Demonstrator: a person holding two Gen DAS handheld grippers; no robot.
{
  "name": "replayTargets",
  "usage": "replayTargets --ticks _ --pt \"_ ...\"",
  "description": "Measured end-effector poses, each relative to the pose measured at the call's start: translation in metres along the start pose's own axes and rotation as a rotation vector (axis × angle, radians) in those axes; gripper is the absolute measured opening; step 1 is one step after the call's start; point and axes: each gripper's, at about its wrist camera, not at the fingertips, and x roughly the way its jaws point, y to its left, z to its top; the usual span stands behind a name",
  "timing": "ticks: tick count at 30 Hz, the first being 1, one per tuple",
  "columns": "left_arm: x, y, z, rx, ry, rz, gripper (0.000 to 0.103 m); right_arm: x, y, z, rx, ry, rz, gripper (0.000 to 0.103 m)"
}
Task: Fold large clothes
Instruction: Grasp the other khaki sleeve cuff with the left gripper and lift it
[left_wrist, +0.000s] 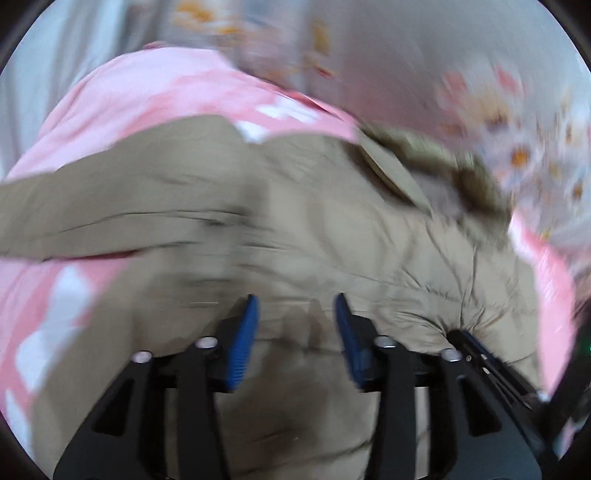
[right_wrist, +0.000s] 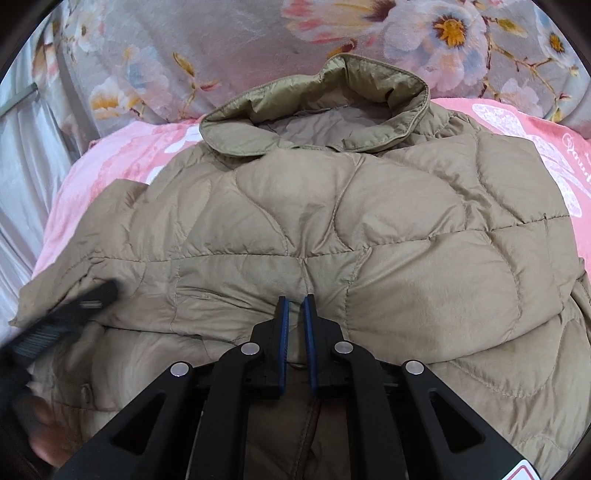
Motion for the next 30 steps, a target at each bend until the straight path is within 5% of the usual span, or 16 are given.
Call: replayTargets --ticks 2,6,8,14,16,18,21,25,30 --pt "-0.026 0.048 0.010 -0.083 -0.042 0.066 0.087 -0.018 0.006 -0.006 -0.013 -0.022 -0.023 0.015" --pt "-0.069 0.169 0.033 -0.280 -0.107 0.263 0.089 -0.055 0.018 -0.029 -0.018 -0.026 0.020 0.036" --pt "-0.080 0.236 0.042 -0.390 -0.101 0.361 0.089 -0.062 0.022 -0.040 -0.011 -0.016 0.052 0.039" --pt "-0.081 0.337 0.053 -0.556 -0.090 0.415 0.087 -0.073 0.033 -0.071 -0.005 -0.029 0.040 0.042" --pt "-0.073 0.346 0.056 -0.575 -0.082 0.343 0.076 -0.076 0.032 -0.076 0.004 -0.030 0.035 0.045" --pt "-0.064 0.345 0.060 -0.572 -0.059 0.304 0.045 -0.079 0.032 -0.081 0.013 -0.032 0.027 0.046" --pt "-0.057 0.325 0.069 -0.524 -0.038 0.294 0.015 -0.085 0.032 -0.087 0.021 -0.036 0.016 0.047" --pt "-0.080 0.275 0.085 -0.388 -0.127 0.331 0.004 -0.093 0.034 -0.097 0.003 -0.040 -0.002 0.048" --pt "-0.122 0.183 0.114 -0.194 -0.246 0.252 0.003 -0.106 0.030 -0.105 0.025 -0.045 0.016 0.049"
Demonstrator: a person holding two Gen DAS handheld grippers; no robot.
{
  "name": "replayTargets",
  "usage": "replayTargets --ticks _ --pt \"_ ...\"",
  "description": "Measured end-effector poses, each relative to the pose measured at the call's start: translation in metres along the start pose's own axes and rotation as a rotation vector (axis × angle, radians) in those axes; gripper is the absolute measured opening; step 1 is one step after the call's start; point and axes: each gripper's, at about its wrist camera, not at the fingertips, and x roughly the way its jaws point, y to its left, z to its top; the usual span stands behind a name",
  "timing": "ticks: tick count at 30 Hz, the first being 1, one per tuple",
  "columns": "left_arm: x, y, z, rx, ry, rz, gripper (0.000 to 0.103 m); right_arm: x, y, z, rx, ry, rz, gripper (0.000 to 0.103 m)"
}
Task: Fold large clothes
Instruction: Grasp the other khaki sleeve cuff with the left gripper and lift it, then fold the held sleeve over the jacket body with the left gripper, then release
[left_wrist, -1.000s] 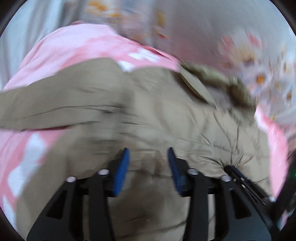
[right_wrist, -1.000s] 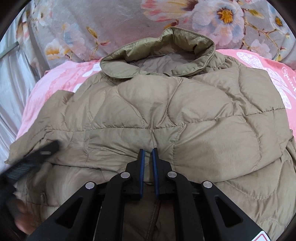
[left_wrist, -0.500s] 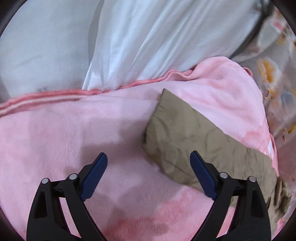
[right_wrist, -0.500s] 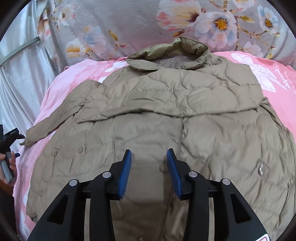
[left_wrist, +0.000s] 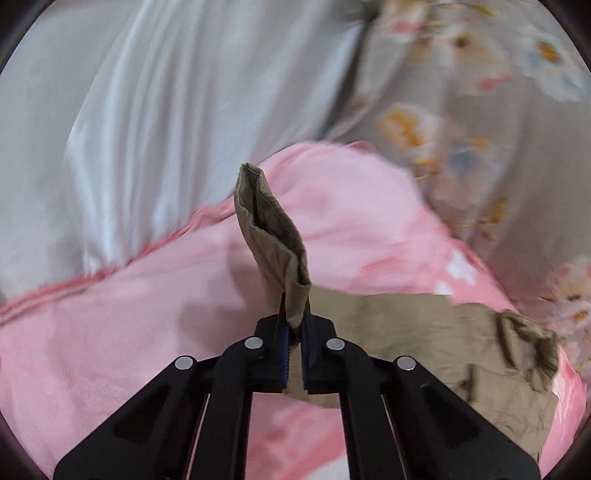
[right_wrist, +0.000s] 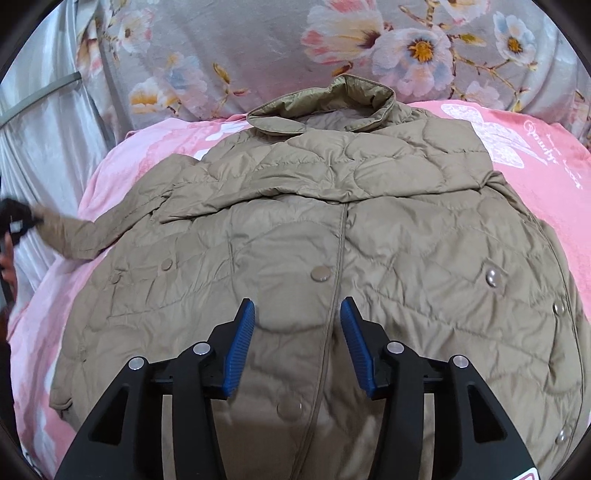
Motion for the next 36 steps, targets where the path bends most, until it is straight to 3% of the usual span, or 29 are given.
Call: replayTargets --ticks 5,9,17,22,23,25,27,29,32,34,36 --pt "-0.052 -0.114 0.008 0.167 -0.058 -0.187 0.003 -0.019 -0.010 -0.011 0.024 -0.010 0.016 0.049" --pt "-0.077 -0.204 -0.013 0.299 -0.046 -0.318 0.003 -0.033 -0.025 -0.020 0.050 -0.014 0.013 0.049" --pt "-0.094 -0.342 -0.108 0.498 0.078 -0.490 0.003 -0.051 -0.070 -0.028 0.108 -0.034 -0.038 0.049" --pt "-0.085 -0.395 -0.171 0.586 0.170 -0.517 0.004 -0.059 -0.094 -0.028 0.144 -0.049 -0.061 0.049" --pt "-0.080 -0.400 -0.181 0.597 0.194 -0.514 0.005 -0.060 -0.098 -0.028 0.149 -0.050 -0.067 0.049" --pt "-0.067 -0.410 -0.200 0.597 0.268 -0.524 0.016 -0.060 -0.105 -0.027 0.160 -0.049 -0.076 0.049" --pt "-0.060 -0.408 -0.208 0.557 0.326 -0.559 0.067 -0.060 -0.111 -0.027 0.172 -0.049 -0.081 0.049" --pt "-0.063 -0.389 -0.203 0.487 0.297 -0.605 0.072 -0.060 -0.117 -0.023 0.179 -0.052 -0.085 0.051" --pt "-0.071 -0.356 -0.183 0.427 0.253 -0.638 0.091 -0.062 -0.125 -0.007 0.177 -0.071 -0.082 0.057" --pt "-0.074 -0.324 -0.161 0.366 0.192 -0.625 0.092 -0.062 -0.130 0.013 0.170 -0.095 -0.068 0.064" --pt "-0.066 -0.287 -0.139 0.327 0.155 -0.557 0.093 -0.055 -0.135 0.038 0.165 -0.119 -0.066 0.066"
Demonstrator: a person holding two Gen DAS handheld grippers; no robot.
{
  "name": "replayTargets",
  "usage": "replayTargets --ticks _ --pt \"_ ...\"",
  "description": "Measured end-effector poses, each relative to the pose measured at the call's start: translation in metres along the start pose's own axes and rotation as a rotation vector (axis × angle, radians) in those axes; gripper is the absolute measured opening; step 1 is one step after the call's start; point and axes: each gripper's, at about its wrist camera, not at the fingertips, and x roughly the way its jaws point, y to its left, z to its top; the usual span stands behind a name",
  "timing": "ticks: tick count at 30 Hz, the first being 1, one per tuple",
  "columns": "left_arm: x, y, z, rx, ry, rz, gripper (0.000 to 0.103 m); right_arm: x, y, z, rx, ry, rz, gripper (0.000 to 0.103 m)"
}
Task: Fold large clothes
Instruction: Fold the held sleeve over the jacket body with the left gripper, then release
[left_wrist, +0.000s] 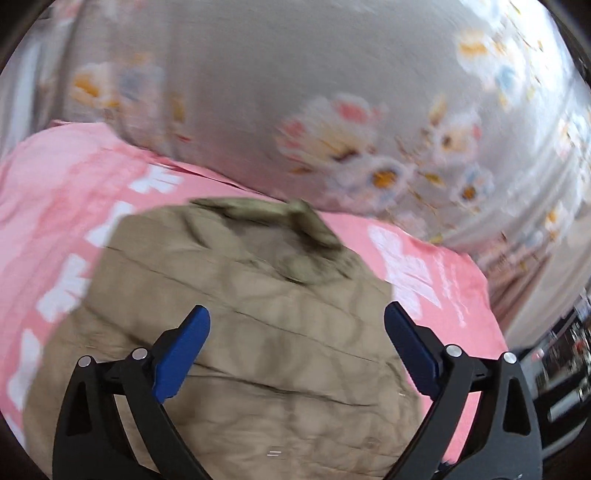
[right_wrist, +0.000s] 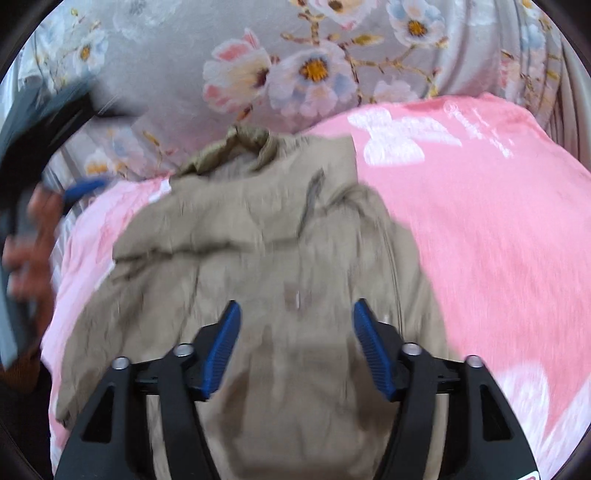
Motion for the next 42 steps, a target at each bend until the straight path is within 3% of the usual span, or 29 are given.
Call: replayTargets --ticks 5,8,10,11,13,15,18,21,23,25,28,30,34,38,40,41,42 --pt "0.005 0.098 0.006 -0.111 0.053 0.200 0.090 0.044 -0.009 0.047 0.079 0.031 0.044 0.066" --pt "0.024 0.158 -0.002 -0.243 0.145 0.214 0.076 0.078 -0.009 0.057 0.146 0.107 0.085 0.066" --pt "0.036 0.181 -0.010 -0.302 0.189 0.203 0.073 0.101 -0.004 0.059 0.155 0.160 0.073 0.064" --pt "0.041 0.186 -0.013 -0.320 0.203 0.196 0.071 0.109 -0.001 0.059 0.145 0.178 0.064 0.059" --pt "0.047 0.192 -0.018 -0.341 0.220 0.186 0.070 0.120 0.007 0.061 0.098 0.206 0.023 0.013" --pt "0.053 0.190 -0.018 -0.334 0.221 0.186 0.070 0.111 0.013 0.076 0.076 0.167 0.037 0.006" --pt "0.052 0.188 -0.016 -0.297 0.216 0.205 0.070 0.081 0.023 0.117 0.025 0.034 0.039 0.004" --pt "0.057 0.185 -0.014 -0.258 0.217 0.243 0.070 0.066 0.030 0.149 -0.024 -0.029 0.035 0.004" --pt "0.058 0.182 -0.016 -0.234 0.231 0.252 0.070 0.070 0.033 0.161 -0.061 -0.031 0.013 0.004" --pt "0.056 0.171 -0.019 -0.143 0.245 0.274 0.070 0.077 0.033 0.165 -0.066 -0.011 0.018 0.004" --pt "0.062 0.154 -0.023 0.017 0.231 0.399 0.070 0.076 0.035 0.171 -0.068 -0.008 0.050 0.004" --pt "0.073 0.155 -0.021 0.045 0.235 0.443 0.069 0.069 0.038 0.176 -0.065 -0.018 0.075 0.004" --pt "0.097 0.166 -0.015 0.045 0.244 0.498 0.061 0.051 0.044 0.186 -0.072 -0.045 0.127 0.004" --pt "0.095 0.190 -0.009 -0.093 0.185 0.468 0.054 0.060 0.034 0.172 -0.079 -0.033 0.066 0.003" --pt "0.093 0.195 -0.013 -0.125 0.161 0.482 0.040 0.085 0.022 0.151 -0.065 0.032 0.009 0.003" --pt "0.093 0.196 -0.016 -0.120 0.146 0.522 0.027 0.097 0.017 0.140 -0.061 0.062 -0.013 0.003" --pt "0.094 0.198 -0.017 -0.129 0.146 0.522 0.027 0.111 0.012 0.126 -0.056 0.098 -0.034 0.003"
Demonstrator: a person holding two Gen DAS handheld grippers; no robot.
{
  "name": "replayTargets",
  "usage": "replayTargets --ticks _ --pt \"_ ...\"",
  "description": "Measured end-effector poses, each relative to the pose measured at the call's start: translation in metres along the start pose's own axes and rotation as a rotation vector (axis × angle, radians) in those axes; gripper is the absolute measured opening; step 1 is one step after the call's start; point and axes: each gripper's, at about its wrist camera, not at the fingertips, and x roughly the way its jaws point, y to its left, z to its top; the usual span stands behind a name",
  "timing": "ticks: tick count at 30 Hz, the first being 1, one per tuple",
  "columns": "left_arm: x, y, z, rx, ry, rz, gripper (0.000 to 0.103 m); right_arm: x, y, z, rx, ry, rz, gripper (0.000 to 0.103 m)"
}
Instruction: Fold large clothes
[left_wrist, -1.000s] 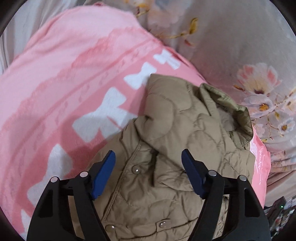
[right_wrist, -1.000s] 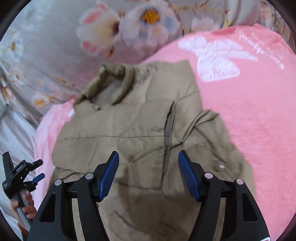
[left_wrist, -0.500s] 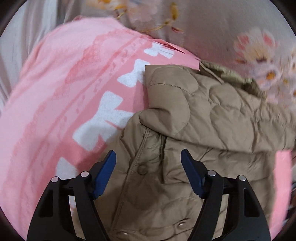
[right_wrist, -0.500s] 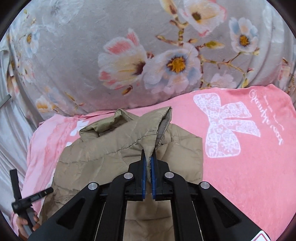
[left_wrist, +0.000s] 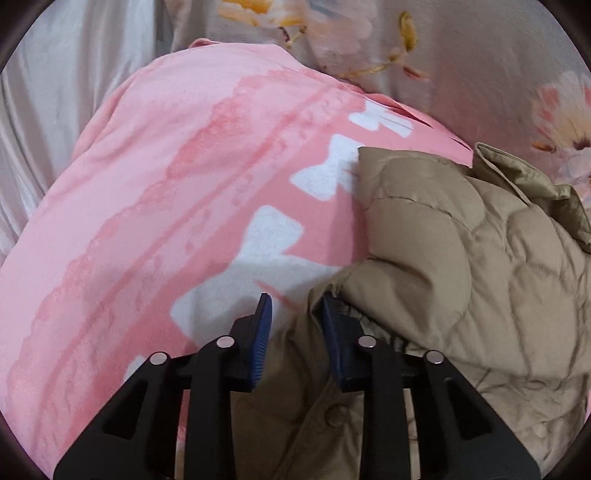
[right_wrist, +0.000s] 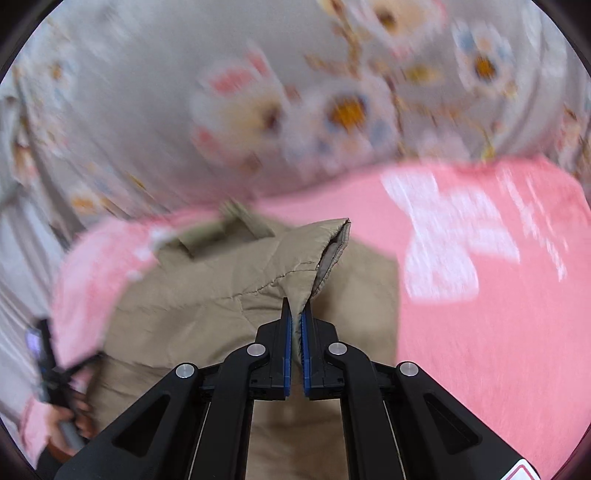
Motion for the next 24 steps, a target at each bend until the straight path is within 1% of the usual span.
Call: replayTargets --ticks 2,3,5,7,11,14,15,16,18,21,22,24 --pt "0.011 0.007 0.000 -0.030 0.041 -0.019 0.027 0.024 -0.007 -0.019 0.011 0.054 -0.022 0.003" --pt "0.013 0.010 0.000 -0.042 0.044 -0.028 0.027 0.031 -0.010 -0.025 0.016 0.066 -0.026 0.003" --pt "0.012 0.009 0.000 -0.038 0.033 -0.017 0.027 0.044 -0.015 -0.037 0.027 0.075 -0.028 0.003" --pt "0.012 0.008 -0.001 -0.033 0.018 0.003 0.027 0.049 -0.017 -0.042 0.035 0.072 -0.029 0.003" --pt "0.009 0.008 -0.005 -0.034 0.009 0.027 0.027 0.054 -0.014 -0.047 0.008 0.073 -0.050 0.003" --pt "0.001 0.003 -0.009 0.020 0.022 0.050 0.027 0.049 -0.008 -0.047 -0.032 0.089 -0.072 0.004" --pt "-0.005 0.003 -0.010 0.039 0.025 0.045 0.028 0.043 -0.007 -0.048 -0.043 0.093 -0.070 0.010" --pt "-0.017 0.005 -0.012 0.057 0.023 0.022 0.028 0.035 -0.009 -0.050 -0.042 0.093 -0.070 0.015" --pt "-0.042 0.012 -0.012 0.077 0.015 -0.026 0.028 0.017 -0.014 -0.052 -0.024 0.073 -0.080 0.022" --pt "-0.073 0.014 0.000 0.077 -0.032 -0.079 0.028 -0.013 -0.019 -0.045 0.009 0.004 -0.111 0.024" --pt "-0.084 0.009 0.008 0.074 -0.054 -0.102 0.028 -0.025 -0.015 -0.038 0.025 -0.038 -0.112 0.026" --pt "-0.092 -0.008 0.020 0.074 -0.070 -0.155 0.028 -0.030 -0.001 -0.026 0.019 -0.063 -0.076 0.025"
